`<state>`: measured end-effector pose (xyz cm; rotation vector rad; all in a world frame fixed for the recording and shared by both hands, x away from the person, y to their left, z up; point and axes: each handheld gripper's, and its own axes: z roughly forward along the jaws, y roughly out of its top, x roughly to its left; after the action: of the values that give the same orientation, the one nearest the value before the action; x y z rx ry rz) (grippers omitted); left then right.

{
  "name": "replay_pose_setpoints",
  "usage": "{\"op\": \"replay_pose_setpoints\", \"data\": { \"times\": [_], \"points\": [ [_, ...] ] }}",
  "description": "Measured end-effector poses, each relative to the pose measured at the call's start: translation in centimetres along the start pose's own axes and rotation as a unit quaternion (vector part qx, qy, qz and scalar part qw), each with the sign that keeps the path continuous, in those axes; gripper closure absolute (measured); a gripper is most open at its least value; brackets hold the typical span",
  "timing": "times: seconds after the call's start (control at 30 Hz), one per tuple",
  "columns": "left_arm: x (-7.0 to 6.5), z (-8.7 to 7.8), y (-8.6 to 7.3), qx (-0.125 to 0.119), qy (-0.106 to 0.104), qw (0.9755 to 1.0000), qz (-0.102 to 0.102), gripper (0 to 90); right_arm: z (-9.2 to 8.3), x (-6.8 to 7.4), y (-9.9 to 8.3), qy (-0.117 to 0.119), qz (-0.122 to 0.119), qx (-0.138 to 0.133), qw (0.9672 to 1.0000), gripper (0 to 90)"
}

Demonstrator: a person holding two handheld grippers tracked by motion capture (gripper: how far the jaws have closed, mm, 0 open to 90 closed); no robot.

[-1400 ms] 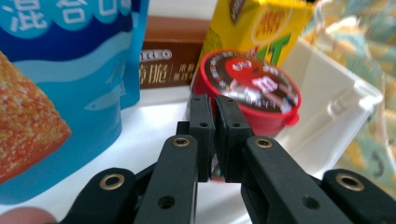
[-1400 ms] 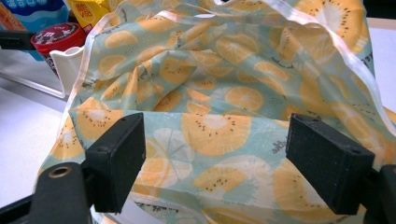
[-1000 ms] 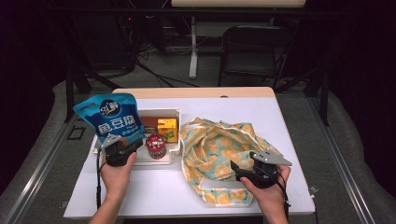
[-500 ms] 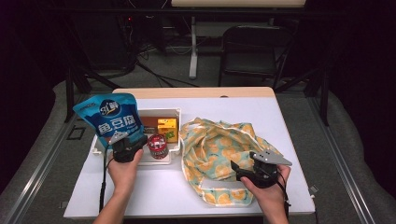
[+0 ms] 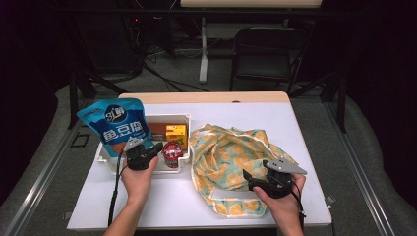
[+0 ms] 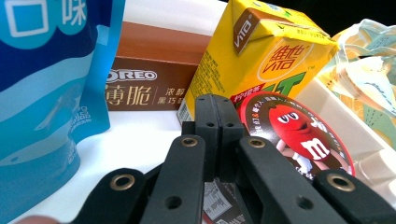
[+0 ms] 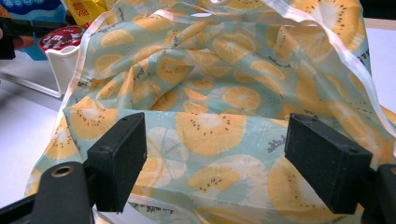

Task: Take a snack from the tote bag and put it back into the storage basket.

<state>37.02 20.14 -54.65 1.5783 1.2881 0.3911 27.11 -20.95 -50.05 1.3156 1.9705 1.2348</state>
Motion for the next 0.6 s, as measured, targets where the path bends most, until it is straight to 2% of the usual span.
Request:
{"op": "replay_pose_setpoints", "data": {
  "times": [0.27,0.43,0.53,0.6],
  "points": [
    [-0.2,-1.1,-0.3,-0.002,0.007,0.9998,0.019,88.3,-0.1,-0.3,0.0,-0.001,0.002,-0.002,1.0000,20.6],
    [0.1,-2.0,-0.5,-0.006,0.009,0.9998,0.016,84.8,-0.2,-0.5,0.0,-0.004,0.003,-0.005,1.0000,20.6],
    [0.0,-2.8,-0.5,-0.012,0.002,0.9996,0.024,82.6,-0.2,-0.6,0.0,-0.004,0.004,-0.007,1.0000,20.6],
    [-0.2,-3.3,-0.6,-0.020,-0.010,0.9992,0.032,80.6,-0.3,-0.7,0.1,-0.004,0.002,-0.006,1.0000,20.6]
  ]
}}
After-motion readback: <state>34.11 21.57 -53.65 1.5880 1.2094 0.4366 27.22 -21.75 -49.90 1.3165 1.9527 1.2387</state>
